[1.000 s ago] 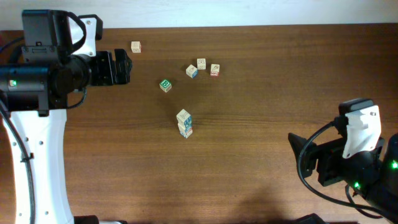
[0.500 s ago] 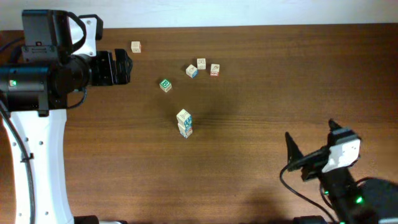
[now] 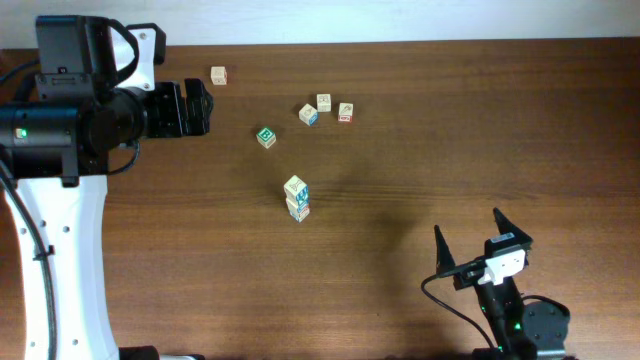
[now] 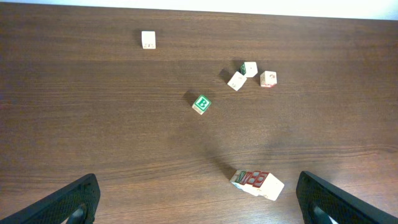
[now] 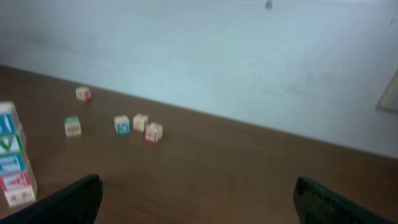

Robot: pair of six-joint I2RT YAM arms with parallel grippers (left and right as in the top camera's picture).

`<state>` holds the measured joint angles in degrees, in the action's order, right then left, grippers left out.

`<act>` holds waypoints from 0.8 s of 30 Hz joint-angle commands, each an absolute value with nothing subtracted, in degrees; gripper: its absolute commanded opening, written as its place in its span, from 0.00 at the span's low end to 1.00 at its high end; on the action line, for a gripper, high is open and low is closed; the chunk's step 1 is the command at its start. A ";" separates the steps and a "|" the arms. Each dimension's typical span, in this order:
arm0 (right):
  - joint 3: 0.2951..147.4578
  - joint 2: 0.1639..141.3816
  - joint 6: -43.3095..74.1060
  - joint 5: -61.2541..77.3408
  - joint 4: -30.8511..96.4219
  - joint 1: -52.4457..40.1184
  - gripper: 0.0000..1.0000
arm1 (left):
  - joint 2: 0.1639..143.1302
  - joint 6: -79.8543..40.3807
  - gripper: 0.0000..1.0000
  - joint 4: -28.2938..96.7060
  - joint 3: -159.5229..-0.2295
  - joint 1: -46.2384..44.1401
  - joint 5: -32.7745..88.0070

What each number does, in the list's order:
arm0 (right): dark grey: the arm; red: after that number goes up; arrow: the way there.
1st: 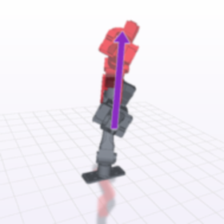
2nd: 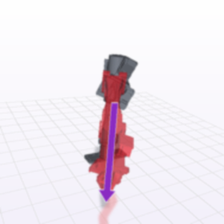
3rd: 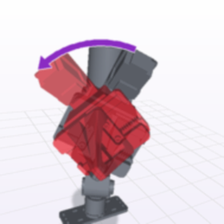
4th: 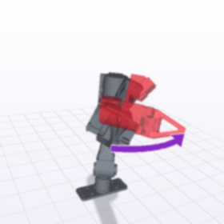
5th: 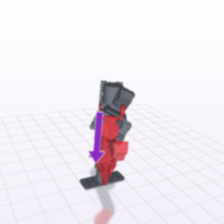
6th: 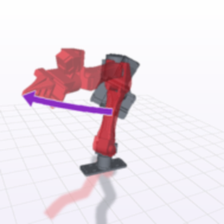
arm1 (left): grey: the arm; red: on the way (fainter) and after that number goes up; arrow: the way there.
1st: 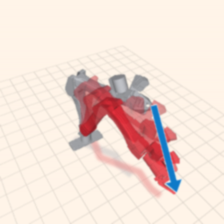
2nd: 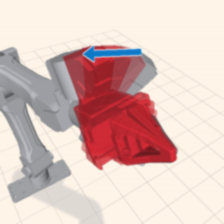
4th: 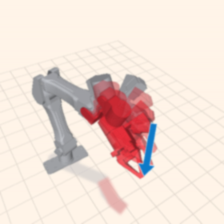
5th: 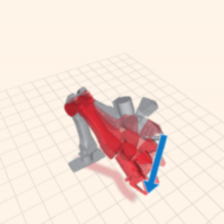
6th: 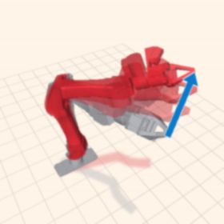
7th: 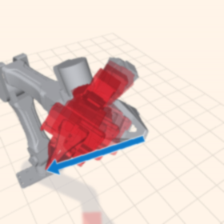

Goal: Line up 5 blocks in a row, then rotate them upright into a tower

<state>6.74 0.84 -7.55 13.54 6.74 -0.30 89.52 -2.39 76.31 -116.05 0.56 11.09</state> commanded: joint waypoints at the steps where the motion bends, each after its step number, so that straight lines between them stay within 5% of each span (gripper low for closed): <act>1: 3.49 0.19 -7.53 11.70 6.37 0.08 0.98 | 89.65 -1.87 0.99 76.18 -116.31 0.54 11.53; 24: 0.32 0.19 -7.51 9.23 3.60 0.08 0.98 | 89.65 -1.87 0.99 76.18 -116.31 0.54 11.51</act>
<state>1.04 0.84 -7.51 9.98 3.79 -0.30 89.52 -2.39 76.29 -116.05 0.56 11.11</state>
